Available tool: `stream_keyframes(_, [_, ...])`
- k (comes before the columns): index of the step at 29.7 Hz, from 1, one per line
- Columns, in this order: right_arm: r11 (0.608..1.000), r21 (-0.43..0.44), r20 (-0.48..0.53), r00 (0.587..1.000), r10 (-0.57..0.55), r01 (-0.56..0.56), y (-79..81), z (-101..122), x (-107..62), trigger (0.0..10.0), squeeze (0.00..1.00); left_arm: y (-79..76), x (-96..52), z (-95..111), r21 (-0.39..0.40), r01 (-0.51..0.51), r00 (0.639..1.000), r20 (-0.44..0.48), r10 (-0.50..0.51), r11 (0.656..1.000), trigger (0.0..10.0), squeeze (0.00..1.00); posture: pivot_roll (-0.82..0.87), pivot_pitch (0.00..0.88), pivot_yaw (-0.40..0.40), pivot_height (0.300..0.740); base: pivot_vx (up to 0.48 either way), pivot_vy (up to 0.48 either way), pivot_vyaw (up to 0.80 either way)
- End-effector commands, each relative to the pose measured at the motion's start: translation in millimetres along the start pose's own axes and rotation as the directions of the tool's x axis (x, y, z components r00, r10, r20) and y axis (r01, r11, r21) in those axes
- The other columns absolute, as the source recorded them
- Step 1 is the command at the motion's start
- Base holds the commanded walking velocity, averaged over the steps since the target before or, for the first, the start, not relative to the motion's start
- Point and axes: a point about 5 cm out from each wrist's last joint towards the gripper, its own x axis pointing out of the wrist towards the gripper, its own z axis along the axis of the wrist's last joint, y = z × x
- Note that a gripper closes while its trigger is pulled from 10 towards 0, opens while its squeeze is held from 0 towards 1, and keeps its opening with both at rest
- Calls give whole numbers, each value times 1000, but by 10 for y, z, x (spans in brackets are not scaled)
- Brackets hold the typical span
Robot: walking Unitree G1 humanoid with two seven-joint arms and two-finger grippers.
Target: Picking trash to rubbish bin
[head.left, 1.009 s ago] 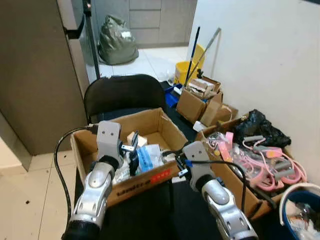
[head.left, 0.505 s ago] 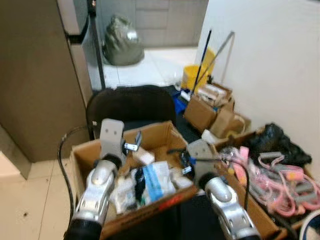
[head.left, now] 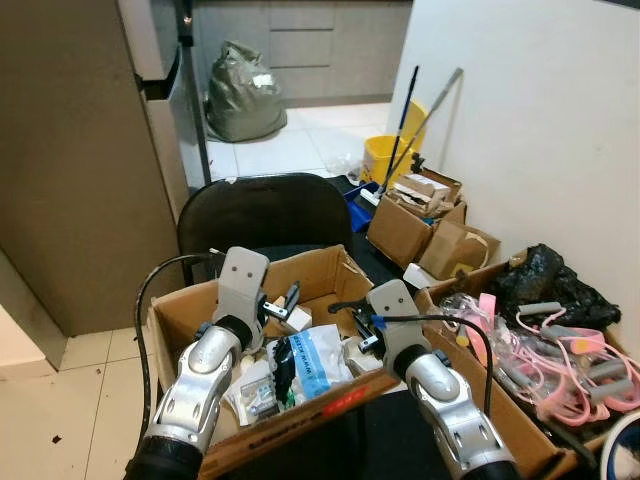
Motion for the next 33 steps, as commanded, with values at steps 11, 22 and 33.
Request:
stream_keyframes(11, [990,16,-29,990,141,-141,200,161,368,10000,0,-111,-120,-131,-21,195,973,-123,-196,981,10000,0,-31,43,-45,740,0,0,0])
stream_keyframes(22, [993,36,-6,994,109,-108,120,218,448,10000,0,-184,-214,-207,-56,253,945,-197,-259,966,10000,0,-20,36,-52,740,0,0,0])
stream_keyframes(33, [993,76,44,995,85,-88,57,256,453,10000,1000,-169,-214,-187,-40,242,949,-198,-245,970,10000,0,-25,41,-50,740,0,0,0])
